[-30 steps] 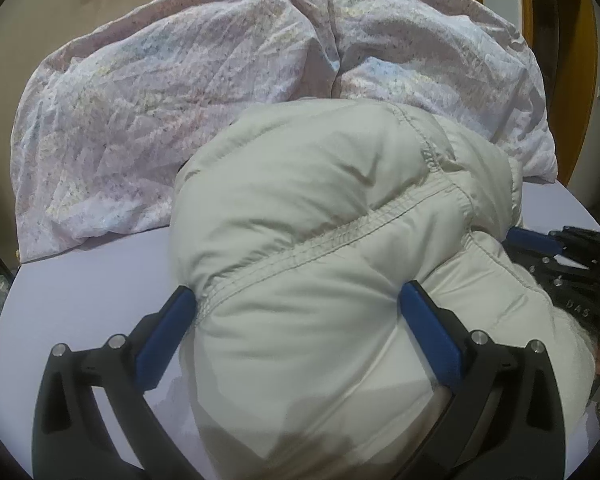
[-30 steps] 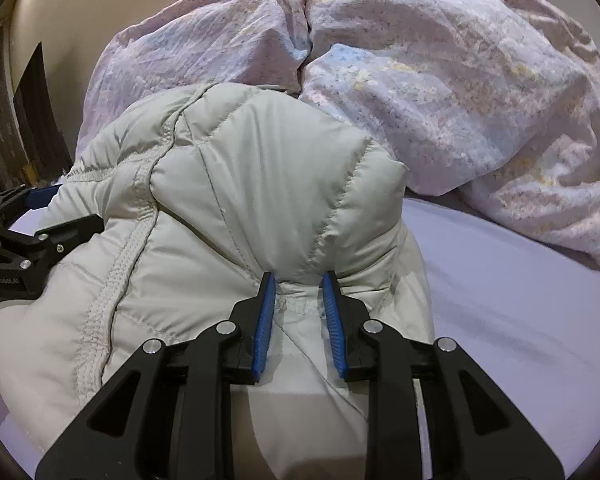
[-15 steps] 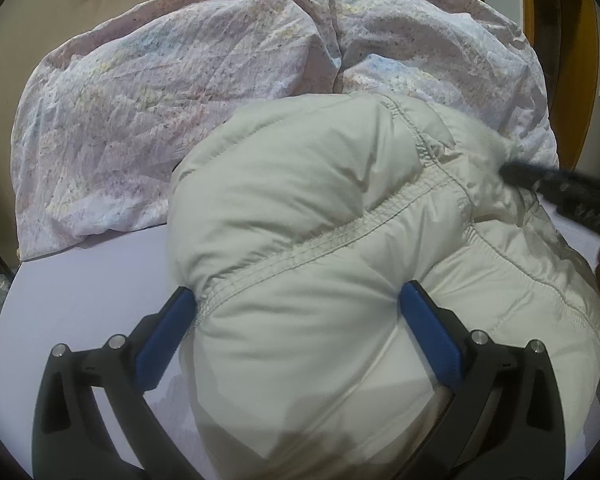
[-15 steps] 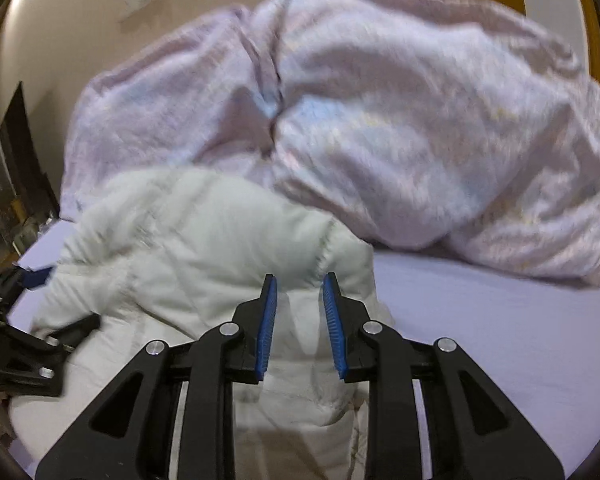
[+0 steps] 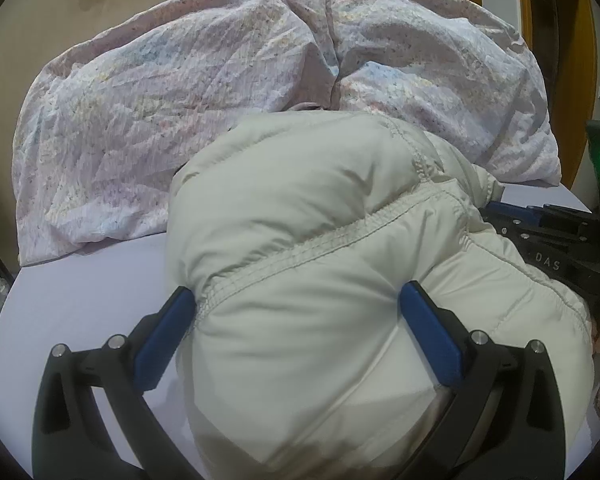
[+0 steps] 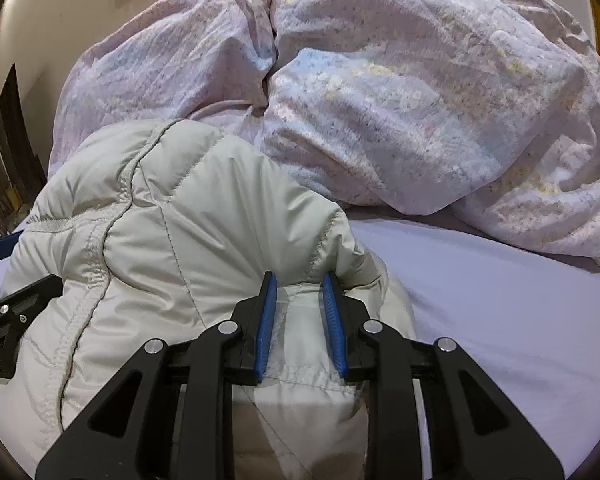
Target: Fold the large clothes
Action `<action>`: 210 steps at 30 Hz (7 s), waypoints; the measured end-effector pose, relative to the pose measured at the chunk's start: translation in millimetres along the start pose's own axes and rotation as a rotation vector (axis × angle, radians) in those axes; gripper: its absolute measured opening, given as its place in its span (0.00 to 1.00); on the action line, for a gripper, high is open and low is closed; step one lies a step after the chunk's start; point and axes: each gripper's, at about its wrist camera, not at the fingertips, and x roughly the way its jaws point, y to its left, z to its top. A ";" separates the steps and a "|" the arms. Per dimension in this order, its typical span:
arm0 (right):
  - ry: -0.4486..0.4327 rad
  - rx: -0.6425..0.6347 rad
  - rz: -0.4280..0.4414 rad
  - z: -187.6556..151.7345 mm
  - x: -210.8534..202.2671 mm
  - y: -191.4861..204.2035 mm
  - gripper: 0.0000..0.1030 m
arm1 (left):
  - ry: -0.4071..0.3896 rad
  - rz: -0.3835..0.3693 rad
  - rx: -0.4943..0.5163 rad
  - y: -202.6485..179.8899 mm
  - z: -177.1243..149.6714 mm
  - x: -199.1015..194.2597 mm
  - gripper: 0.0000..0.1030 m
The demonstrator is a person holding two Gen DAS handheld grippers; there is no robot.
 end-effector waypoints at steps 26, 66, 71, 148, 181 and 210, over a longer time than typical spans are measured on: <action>0.047 0.017 0.061 -24.9 -47.0 -3.6 0.27 | -0.005 -0.017 -0.030 17.5 0.0 -16.3 0.98; 0.025 0.207 0.070 -105.8 -179.8 31.0 0.84 | 0.030 -0.050 -0.229 8.5 -90.8 -161.4 0.98; 0.025 0.199 0.066 -118.2 -194.3 40.3 0.85 | 0.043 -0.055 -0.219 -2.5 -104.6 -174.4 0.98; -0.007 0.235 0.121 -148.9 -249.2 66.9 0.85 | 0.100 -0.099 -0.231 -30.6 -137.5 -211.4 0.98; -0.006 0.236 0.120 -148.2 -247.4 66.6 0.85 | 0.094 -0.127 -0.220 -33.5 -133.8 -211.6 0.98; -0.001 0.239 0.124 -148.5 -243.7 66.9 0.85 | 0.097 -0.127 -0.220 -33.1 -133.1 -210.1 0.98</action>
